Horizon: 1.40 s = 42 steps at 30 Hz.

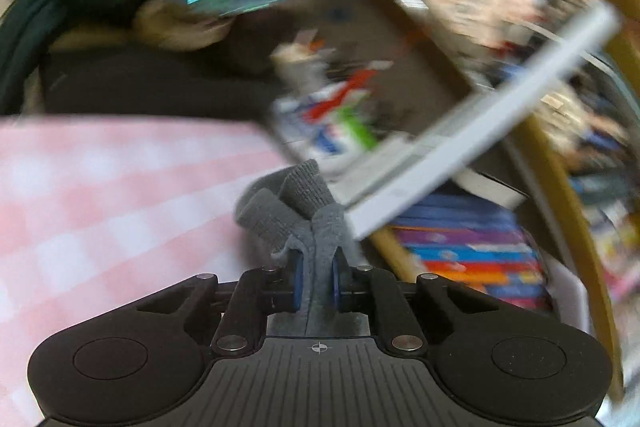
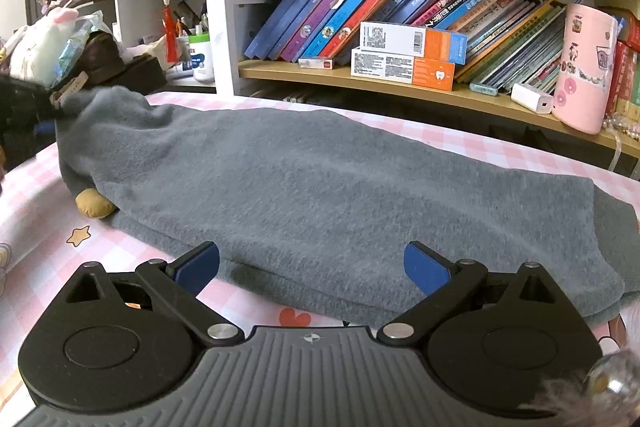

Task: Fold clothes

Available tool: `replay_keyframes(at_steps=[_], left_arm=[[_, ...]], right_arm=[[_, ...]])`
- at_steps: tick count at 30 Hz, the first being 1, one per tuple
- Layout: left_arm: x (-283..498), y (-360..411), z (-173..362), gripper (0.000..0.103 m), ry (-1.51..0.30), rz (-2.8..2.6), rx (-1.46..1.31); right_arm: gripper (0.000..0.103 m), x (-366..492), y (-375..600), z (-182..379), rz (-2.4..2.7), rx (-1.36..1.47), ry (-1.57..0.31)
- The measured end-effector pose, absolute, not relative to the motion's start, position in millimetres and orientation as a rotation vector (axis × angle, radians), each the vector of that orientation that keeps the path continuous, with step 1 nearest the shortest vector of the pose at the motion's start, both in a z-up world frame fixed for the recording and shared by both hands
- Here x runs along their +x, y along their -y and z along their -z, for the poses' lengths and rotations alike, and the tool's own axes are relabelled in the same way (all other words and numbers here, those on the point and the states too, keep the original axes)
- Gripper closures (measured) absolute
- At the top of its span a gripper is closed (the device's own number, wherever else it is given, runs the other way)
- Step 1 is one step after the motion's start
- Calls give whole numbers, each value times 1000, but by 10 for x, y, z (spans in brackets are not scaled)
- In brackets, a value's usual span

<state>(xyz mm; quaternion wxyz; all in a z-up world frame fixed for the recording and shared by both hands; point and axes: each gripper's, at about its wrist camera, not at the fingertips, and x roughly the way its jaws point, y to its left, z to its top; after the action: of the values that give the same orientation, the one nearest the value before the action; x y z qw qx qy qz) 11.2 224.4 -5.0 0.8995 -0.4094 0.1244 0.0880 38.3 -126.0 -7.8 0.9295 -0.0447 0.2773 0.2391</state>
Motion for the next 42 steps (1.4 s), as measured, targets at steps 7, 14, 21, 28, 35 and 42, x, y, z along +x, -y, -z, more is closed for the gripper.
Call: replay_keyframes(at_steps=[7, 14, 21, 28, 35, 42], left_arm=[[157, -1488, -497, 91, -190, 5, -432], [173, -669, -562, 90, -215, 171, -73], [358, -197, -91, 48, -537, 330, 69], [205, -501, -234, 23, -472, 417, -148], [286, -1121, -282, 59, -358, 292, -369], [435, -1119, 62, 78, -433, 358, -388]], right_arm=[[3, 389, 1268, 73, -491, -88, -569], [3, 390, 1286, 74, -498, -71, -566], [3, 394, 1313, 77, -505, -50, -574], [3, 394, 1309, 86, -510, -55, -581], [3, 399, 1316, 89, -511, -50, -582], [3, 414, 1354, 97, -509, -21, -589]])
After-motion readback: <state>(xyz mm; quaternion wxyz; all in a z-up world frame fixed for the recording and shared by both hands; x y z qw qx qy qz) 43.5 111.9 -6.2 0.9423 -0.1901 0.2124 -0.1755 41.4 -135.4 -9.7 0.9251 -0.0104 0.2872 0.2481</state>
